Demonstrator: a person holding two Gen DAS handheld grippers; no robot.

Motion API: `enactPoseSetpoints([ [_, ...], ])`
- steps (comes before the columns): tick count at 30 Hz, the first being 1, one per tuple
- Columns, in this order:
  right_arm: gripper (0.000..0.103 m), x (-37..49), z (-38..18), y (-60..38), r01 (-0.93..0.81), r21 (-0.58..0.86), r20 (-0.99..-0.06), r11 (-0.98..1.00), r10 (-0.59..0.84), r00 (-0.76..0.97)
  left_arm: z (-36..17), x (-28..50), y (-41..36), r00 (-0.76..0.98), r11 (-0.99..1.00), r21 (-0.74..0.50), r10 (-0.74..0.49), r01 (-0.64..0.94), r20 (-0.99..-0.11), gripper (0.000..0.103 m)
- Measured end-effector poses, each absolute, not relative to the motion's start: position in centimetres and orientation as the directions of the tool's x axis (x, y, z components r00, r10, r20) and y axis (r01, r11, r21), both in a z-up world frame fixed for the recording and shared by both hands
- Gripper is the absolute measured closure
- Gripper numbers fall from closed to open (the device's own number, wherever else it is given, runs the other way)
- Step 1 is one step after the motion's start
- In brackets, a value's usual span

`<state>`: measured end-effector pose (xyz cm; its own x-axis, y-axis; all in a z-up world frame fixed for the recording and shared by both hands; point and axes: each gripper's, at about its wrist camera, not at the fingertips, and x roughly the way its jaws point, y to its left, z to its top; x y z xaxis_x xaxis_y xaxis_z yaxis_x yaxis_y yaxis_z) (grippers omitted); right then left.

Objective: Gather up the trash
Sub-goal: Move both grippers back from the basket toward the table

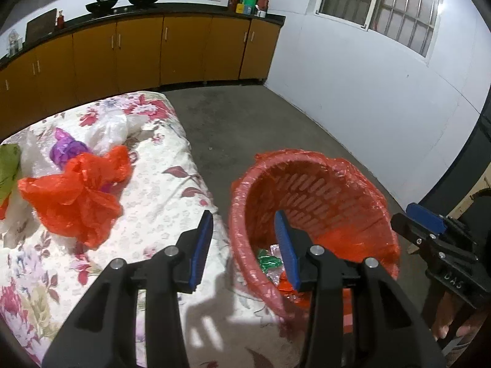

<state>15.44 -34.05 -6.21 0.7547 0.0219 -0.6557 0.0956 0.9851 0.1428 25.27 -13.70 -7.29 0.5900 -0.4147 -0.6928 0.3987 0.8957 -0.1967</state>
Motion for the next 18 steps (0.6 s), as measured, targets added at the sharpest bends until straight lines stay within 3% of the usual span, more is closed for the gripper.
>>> enactPoseSetpoints([
  [7,0.053,15.1,-5.2,-32.8,0.071,0.158,-0.632,0.985,0.046,0.773,-6.4,24.9,-11.0,0.627,0.913,-0.184,-0.386,0.363,-0.676,0.061],
  [12,0.053,15.3,-4.2,-31.2,0.042,0.161,-0.609,0.986,0.066,0.791,-6.0,24.4,-7.8,0.675,0.939,-0.156,-0.33,0.306,-0.66,0.047],
  [18,0.053,16.0,-3.5,-28.7,-0.009,0.161,-0.591,0.987,0.104,0.8,-6.3,23.7,-3.3,0.709,0.967,-0.135,-0.252,0.218,-0.659,0.044],
])
